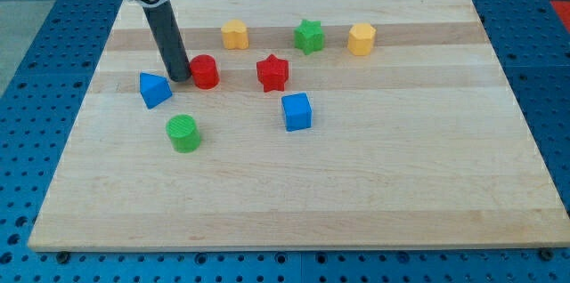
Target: Push green circle to blue triangle
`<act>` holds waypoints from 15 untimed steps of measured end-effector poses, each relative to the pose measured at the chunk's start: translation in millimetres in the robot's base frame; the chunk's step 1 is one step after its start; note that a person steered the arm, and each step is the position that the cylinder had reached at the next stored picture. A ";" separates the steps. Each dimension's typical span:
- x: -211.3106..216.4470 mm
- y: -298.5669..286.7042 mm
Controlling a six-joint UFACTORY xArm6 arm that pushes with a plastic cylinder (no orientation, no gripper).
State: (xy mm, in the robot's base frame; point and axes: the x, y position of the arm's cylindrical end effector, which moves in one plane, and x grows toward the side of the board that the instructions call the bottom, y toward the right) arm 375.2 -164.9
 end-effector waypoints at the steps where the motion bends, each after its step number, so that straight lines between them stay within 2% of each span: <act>1: 0.0 34.0; 2: 0.0 58.0; 3: 0.7 58.4; 7: 145.2 56.0; 11: 149.2 24.7; 15: 87.4 19.8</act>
State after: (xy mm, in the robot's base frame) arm 462.5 -145.1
